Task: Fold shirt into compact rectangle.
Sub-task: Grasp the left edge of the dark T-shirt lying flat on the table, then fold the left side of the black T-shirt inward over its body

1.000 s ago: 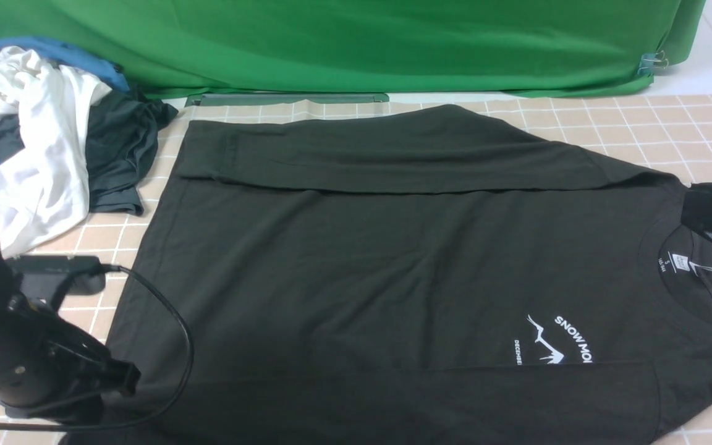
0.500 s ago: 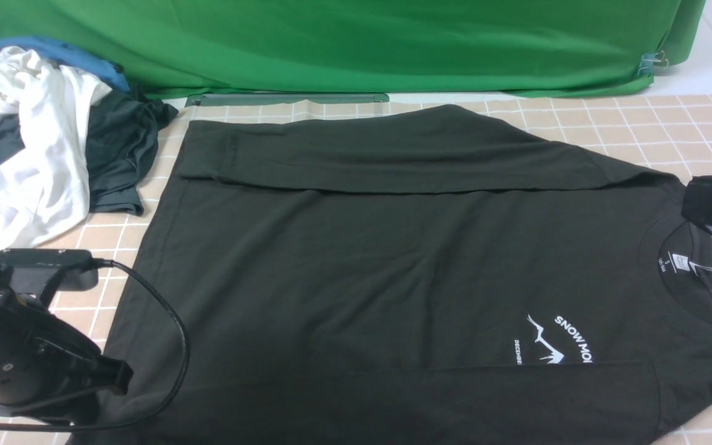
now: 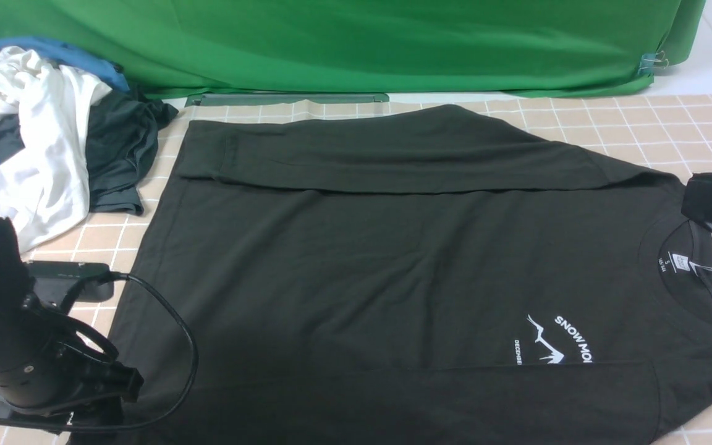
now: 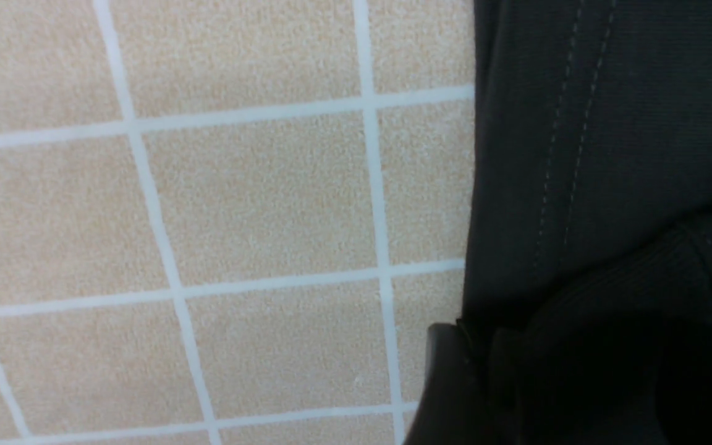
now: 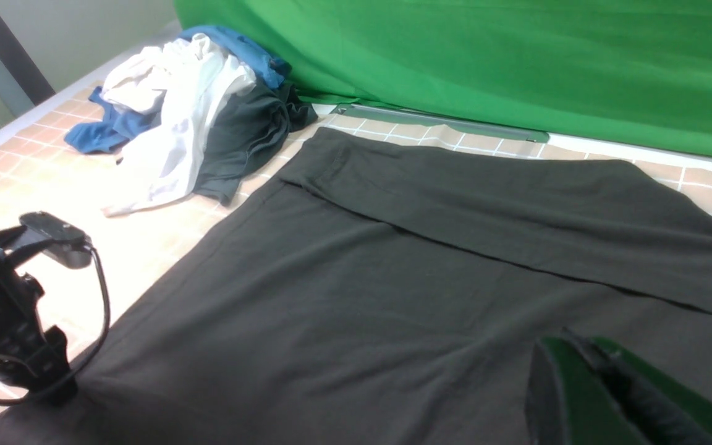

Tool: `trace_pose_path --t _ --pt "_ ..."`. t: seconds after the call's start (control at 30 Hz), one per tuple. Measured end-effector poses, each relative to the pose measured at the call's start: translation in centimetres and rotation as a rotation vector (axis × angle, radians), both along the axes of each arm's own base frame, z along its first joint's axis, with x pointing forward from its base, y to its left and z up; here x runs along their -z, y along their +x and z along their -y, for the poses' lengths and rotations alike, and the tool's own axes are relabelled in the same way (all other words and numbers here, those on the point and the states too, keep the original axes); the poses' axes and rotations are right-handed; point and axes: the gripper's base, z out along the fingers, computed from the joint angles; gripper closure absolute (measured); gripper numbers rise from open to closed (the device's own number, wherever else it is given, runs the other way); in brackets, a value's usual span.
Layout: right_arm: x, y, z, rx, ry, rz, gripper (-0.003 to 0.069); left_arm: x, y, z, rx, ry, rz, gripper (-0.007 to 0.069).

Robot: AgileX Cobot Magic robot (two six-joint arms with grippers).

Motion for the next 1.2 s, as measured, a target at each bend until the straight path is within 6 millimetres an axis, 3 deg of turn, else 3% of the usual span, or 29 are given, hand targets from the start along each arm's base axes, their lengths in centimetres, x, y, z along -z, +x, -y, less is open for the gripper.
trace_pose_path --t 0.17,0.2,0.23,0.27,0.37,0.5,0.77,0.9,1.2 --pt "0.0 0.0 0.0 0.0 0.0 0.0 0.0614 0.7 0.1 0.1 -0.013 -0.012 -0.031 0.0333" --pt "0.0 0.0 0.0 0.0 0.0 0.0 0.0614 0.7 0.1 0.1 -0.013 -0.013 -0.036 0.0405" --pt "0.0 0.0 0.0 0.0 0.0 0.0 0.0614 0.7 0.1 0.1 -0.013 -0.013 -0.038 0.0415" --pt "0.0 0.0 0.0 0.0 0.0 0.0 0.0614 0.7 0.0 0.1 -0.012 -0.013 -0.044 0.0512" --pt "0.0 0.0 0.0 0.0 0.001 0.002 0.0614 0.7 0.0 0.1 -0.011 -0.013 -0.053 0.0585" --pt "-0.1 0.0 0.0 0.0 0.004 0.006 0.0614 -0.1 0.0 0.2 -0.005 -0.016 -0.088 0.0589" --pt "-0.1 0.0 0.0 0.0 0.005 0.008 0.0614 -5.3 0.6 0.3 -0.011 -0.03 0.031 0.0589" --pt "-0.1 0.1 -0.1 0.001 0.006 0.01 0.0614 -7.0 1.1 0.3 -0.037 -0.034 0.103 0.0589" --pt "0.5 1.0 -0.6 0.001 -0.013 -0.024 0.0614 -8.3 4.2 0.3 -0.055 -0.038 0.355 0.0589"
